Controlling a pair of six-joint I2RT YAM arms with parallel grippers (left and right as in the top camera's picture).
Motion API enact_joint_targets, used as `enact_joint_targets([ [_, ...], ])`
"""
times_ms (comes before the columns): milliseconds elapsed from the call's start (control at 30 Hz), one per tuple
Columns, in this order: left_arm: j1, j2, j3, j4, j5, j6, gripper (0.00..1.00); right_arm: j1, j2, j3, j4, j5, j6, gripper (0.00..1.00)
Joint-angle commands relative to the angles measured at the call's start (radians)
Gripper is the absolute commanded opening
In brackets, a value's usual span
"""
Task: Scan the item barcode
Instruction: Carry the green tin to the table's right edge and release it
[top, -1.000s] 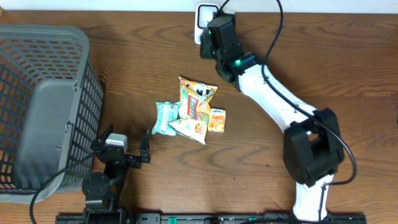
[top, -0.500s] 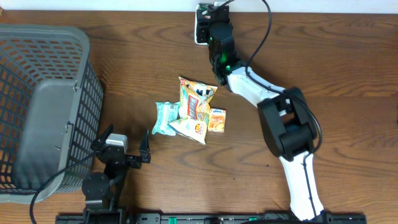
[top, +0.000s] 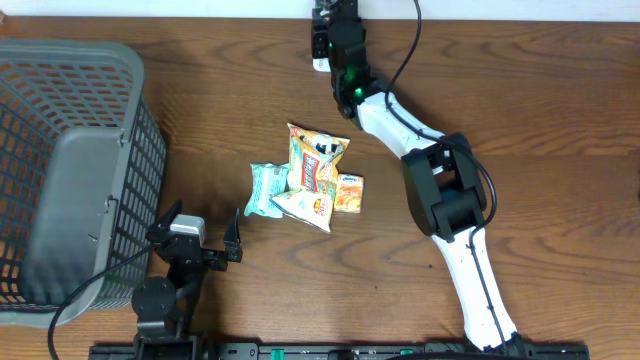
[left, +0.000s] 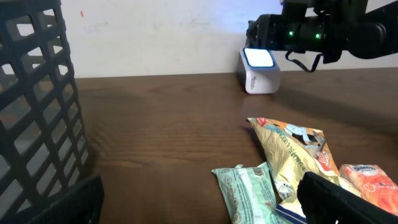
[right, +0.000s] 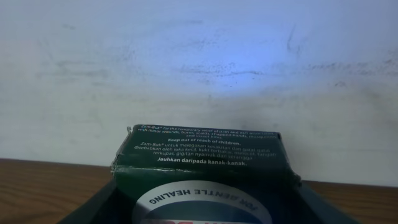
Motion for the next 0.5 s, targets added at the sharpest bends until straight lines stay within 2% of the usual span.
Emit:
enact_joint_targets([
  [0, 0.005, -0.001, -0.019, -0.029, 0.006, -0.005, 0.98, -0.009, -0.011, 0.027, -0.016, 0.025, -0.011, 0.38],
  [133, 0.005, -0.001, -0.019, -0.029, 0.005, -0.005, 0.98, -0.017, -0.082, 0.027, -0.117, 0.090, -0.011, 0.38],
  [300, 0.005, -0.001, -0.019, -0.029, 0.006, -0.005, 0.98, -0.070, -0.207, 0.027, -0.354, 0.227, -0.011, 0.36],
  [467, 0.005, -0.001, -0.019, -0.029, 0.006, -0.005, 0.98, -0.195, -0.305, 0.027, -0.639, 0.444, -0.011, 0.35],
])
